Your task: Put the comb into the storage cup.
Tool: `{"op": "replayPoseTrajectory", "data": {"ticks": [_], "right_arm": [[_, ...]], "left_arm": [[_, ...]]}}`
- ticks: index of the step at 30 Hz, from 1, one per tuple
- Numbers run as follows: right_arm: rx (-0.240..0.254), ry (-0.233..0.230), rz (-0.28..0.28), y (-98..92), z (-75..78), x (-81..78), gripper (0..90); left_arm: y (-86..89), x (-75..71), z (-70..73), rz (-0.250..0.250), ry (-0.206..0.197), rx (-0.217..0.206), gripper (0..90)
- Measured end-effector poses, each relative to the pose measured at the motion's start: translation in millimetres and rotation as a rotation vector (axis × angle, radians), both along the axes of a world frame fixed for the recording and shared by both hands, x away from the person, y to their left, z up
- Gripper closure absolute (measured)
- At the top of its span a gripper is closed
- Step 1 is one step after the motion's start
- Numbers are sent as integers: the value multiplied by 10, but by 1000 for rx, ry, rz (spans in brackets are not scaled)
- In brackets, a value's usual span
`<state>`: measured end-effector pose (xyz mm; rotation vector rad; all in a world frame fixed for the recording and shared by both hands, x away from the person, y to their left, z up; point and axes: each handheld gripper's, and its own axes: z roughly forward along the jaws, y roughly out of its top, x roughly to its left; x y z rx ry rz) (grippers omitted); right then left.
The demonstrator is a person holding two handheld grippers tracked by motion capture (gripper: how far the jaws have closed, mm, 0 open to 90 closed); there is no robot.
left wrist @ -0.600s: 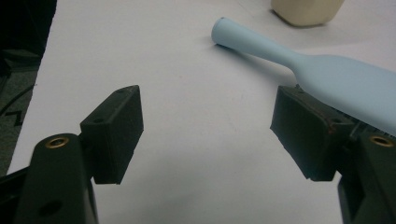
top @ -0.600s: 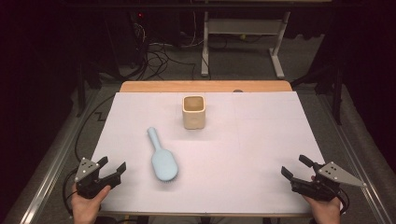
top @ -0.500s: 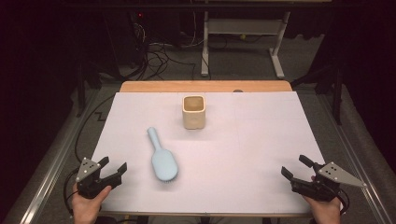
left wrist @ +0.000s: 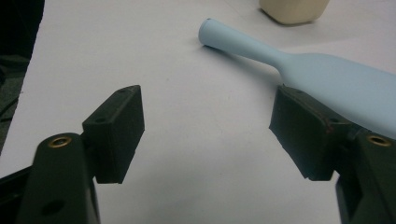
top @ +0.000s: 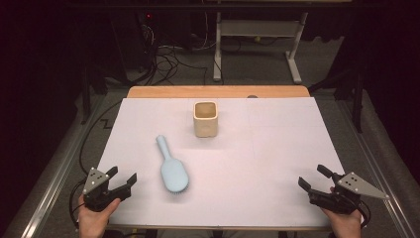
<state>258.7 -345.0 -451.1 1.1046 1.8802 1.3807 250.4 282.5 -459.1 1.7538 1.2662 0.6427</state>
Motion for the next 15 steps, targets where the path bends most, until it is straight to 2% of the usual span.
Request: {"op": "replayPoseTrajectory", "data": {"ticks": [3, 4, 5, 6, 7, 8, 9, 10, 12, 13, 15], "right_arm": [[-2, 0, 1, 1, 0, 0, 185], [-4, 0, 1, 2, -1, 0, 185], [-4, 0, 1, 2, -1, 0, 185], [-4, 0, 2, 2, -1, -1, 185], [-4, 0, 2, 2, -1, -1, 185], [-4, -1, 2, 2, -1, -1, 186], [-3, -1, 3, 2, -1, -1, 185], [-3, -1, 3, 2, -1, -1, 185], [-2, 0, 3, 2, -1, 0, 186], [-2, 0, 3, 2, -1, 0, 186], [1, 1, 5, 3, -1, 1, 185]], "left_arm": [[-6, -8, 11, 7, -13, 7, 319], [-9, -11, 14, 4, -16, 13, 409], [-12, -14, 15, -6, -18, 12, 409], [-15, -17, 19, -14, -18, 16, 488], [-20, -20, 21, -23, -21, 22, 488], [-23, -22, 26, -33, -19, 25, 537], [-28, -24, 32, -42, -17, 27, 617], [-29, -23, 35, -48, -14, 27, 617], [-25, -17, 44, -58, 5, 15, 703], [-22, -11, 47, -64, 19, 8, 703], [-18, -1, 54, -73, 45, -1, 777]]}}
